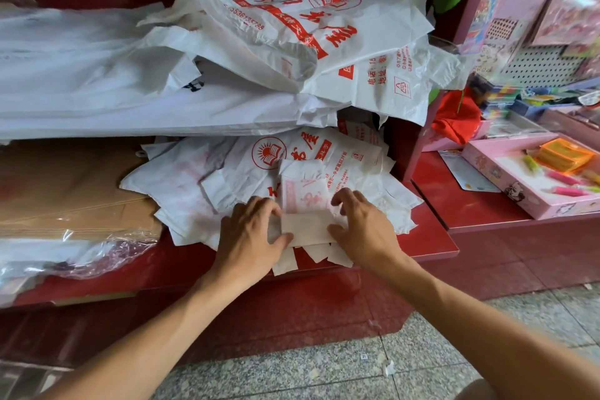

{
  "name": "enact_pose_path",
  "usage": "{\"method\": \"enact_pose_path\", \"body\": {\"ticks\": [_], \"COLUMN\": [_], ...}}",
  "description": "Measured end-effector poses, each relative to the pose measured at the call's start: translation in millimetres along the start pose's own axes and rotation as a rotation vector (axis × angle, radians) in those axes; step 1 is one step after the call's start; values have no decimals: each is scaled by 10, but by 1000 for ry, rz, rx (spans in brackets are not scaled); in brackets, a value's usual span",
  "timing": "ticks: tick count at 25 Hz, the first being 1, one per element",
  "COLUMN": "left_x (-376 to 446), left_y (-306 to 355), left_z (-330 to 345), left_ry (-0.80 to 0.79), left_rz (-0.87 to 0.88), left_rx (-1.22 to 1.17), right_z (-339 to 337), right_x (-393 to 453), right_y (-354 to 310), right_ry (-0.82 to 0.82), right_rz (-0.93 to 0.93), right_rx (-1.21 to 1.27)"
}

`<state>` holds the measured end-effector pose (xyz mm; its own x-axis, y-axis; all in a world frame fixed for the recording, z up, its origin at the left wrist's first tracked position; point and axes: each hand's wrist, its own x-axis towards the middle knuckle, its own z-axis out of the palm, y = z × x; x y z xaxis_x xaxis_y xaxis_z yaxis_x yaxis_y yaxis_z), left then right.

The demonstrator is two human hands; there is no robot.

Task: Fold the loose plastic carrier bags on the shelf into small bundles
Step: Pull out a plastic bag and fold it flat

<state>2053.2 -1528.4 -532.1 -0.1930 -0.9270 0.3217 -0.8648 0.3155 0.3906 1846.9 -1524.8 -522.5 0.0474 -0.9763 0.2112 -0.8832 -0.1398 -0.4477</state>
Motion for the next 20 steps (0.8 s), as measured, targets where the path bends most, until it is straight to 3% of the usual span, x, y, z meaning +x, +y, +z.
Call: {"method": "enact_pose_path", "body": {"ticks": [2,4,6,10,16,18,20], "left_x": [11,24,59,99,91,83,69], "left_y": [-52,-51,-54,-67,-13,34,46], "left_z": [7,15,3,-10,-71,-66,-39], "left_ry": [-113,-224,-264,-235,-179,-185,-162], "left_rz": [145,164,142,68,-169,-184,-164], "left_rx": [35,61,44,-97,-383,-332,-188], "right_z": [-24,-53,-61,-24,-111,-99,-80], "right_x": [10,18,37,57,67,69,54], "right_y": [51,99,143,146,94,111,118], "right_ry": [-39,-201,-282,-138,-115,-141,-137], "right_rz": [-233,-300,-250,-240,124,175,112], "right_rx": [-108,-147,-144,-8,449,440,310]}}
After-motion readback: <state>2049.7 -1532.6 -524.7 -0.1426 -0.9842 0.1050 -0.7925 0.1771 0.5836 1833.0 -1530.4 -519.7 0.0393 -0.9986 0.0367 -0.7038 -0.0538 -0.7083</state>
